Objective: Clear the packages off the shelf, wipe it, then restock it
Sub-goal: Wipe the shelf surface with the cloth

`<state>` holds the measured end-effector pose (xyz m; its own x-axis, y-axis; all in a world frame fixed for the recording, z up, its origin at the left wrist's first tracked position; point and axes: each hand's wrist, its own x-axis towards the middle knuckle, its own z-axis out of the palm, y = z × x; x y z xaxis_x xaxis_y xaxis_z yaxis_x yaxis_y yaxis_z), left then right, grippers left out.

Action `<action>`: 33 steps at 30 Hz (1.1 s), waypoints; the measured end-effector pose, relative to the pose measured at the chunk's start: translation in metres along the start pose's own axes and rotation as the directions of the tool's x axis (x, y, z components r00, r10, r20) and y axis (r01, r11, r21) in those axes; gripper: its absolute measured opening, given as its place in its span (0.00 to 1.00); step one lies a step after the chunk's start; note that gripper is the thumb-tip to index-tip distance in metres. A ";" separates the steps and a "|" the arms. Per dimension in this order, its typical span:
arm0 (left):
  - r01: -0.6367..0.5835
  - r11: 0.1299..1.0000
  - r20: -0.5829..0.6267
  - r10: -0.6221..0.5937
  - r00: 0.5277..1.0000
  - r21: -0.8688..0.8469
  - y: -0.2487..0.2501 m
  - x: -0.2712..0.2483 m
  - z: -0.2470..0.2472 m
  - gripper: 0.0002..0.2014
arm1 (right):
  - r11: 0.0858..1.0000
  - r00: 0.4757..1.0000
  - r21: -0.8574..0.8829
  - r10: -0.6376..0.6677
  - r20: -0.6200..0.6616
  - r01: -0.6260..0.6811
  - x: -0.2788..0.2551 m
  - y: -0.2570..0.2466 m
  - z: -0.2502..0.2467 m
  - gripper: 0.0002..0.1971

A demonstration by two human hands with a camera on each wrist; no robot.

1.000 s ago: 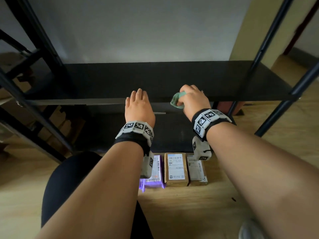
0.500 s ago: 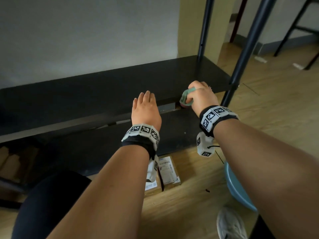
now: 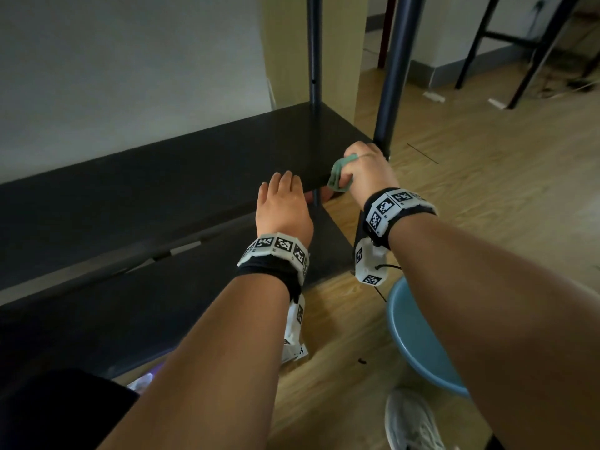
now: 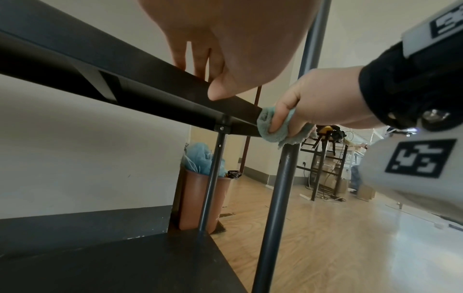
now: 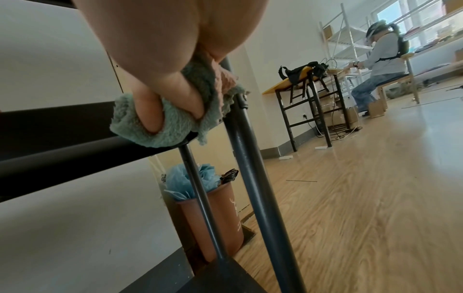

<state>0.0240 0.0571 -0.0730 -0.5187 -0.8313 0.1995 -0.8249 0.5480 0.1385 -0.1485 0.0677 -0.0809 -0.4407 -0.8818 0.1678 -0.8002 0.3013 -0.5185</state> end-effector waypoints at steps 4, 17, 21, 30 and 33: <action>0.001 1.000 -0.009 -0.001 1.000 0.025 0.004 -0.003 0.001 0.32 | 0.999 0.999 0.005 -0.040 -0.004 0.040 0.000 0.004 -0.004 0.07; -0.176 0.980 -0.093 0.167 0.982 -0.093 0.056 -0.042 0.035 0.24 | 0.970 0.975 -0.104 0.216 -0.046 -0.220 -0.088 0.082 0.007 0.18; -0.226 0.970 0.052 0.231 0.972 -0.092 0.076 -0.056 0.078 0.22 | 0.904 0.909 -0.172 0.408 0.080 -0.391 -0.113 0.121 0.030 0.17; -0.301 0.949 0.315 0.315 0.895 -0.095 0.105 -0.073 0.174 0.22 | 0.820 0.767 -0.294 0.566 0.301 -0.490 -0.152 0.188 0.084 0.15; -0.294 0.948 0.389 0.320 0.864 -0.125 0.110 -0.076 0.200 0.22 | 0.791 0.722 -0.333 0.607 0.330 -0.513 -0.160 0.208 0.103 0.20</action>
<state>-0.0727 0.1621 -0.2670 -0.7992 -0.5792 -0.1604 -0.6009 0.7755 0.1939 -0.2026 0.2339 -0.3020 -0.6701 -0.5739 -0.4709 -0.5426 0.8115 -0.2169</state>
